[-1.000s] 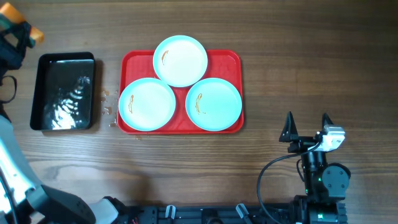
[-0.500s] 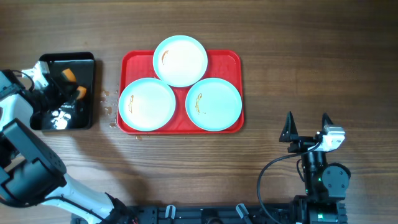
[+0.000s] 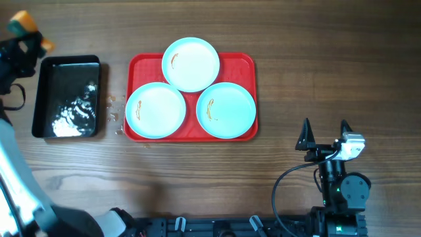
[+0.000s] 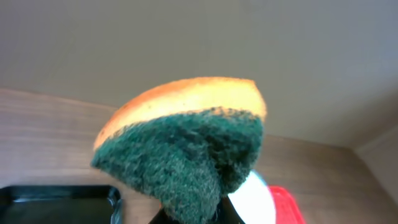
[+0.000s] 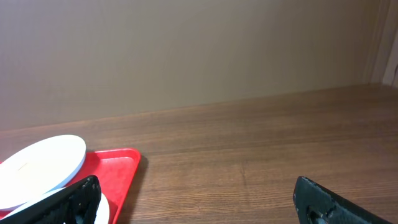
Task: Clean dirty plates on tray and stack at the side
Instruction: 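Lift the sponge and shake it repeatedly above the black tray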
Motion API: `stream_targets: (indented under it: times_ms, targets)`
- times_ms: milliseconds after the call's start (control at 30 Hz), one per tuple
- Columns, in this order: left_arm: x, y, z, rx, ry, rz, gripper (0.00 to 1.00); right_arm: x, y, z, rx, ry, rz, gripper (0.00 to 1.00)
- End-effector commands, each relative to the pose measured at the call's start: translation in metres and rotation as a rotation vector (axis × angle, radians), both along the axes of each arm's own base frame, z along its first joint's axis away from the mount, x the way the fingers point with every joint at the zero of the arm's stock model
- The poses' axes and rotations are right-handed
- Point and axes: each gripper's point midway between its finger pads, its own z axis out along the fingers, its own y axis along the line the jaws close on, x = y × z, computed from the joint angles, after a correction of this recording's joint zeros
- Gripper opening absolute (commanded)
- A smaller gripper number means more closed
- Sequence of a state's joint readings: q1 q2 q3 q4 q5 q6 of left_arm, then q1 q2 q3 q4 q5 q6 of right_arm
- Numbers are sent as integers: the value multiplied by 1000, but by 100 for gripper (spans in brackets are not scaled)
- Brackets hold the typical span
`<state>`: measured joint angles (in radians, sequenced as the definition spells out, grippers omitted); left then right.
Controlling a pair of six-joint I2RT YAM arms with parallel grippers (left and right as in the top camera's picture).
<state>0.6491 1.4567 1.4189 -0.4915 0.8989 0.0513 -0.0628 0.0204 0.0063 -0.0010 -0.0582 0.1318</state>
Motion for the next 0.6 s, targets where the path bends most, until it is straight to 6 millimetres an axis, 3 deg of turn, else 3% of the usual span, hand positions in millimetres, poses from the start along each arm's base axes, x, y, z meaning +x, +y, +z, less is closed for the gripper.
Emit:
stream_targets:
  times_ms: [0, 100, 167, 267, 367, 433, 567]
  targets:
    - [6, 26, -90, 202, 254, 104, 4, 0, -4, 2, -13, -8, -19, 100]
    - [7, 23, -170, 194, 419, 64, 4, 0, -4, 2, -13, -8, -19, 100]
    - [7, 22, -211, 141, 499, 49, 4, 0, -4, 2, -13, -8, -19, 100]
    - [2, 27, -250, 84, 590, 45, 4, 0, -4, 2, -13, -8, -19, 100]
    - [-1, 36, -245, 82, 583, 67, 4, 0, -4, 2, -13, -8, -19, 100]
    - [1, 43, -221, 88, 544, 102, 4, 0, -4, 2, -13, -8, -19, 100]
    - [9, 51, -140, 172, 373, 155, 4, 0, -4, 2, -13, -8, -19, 100]
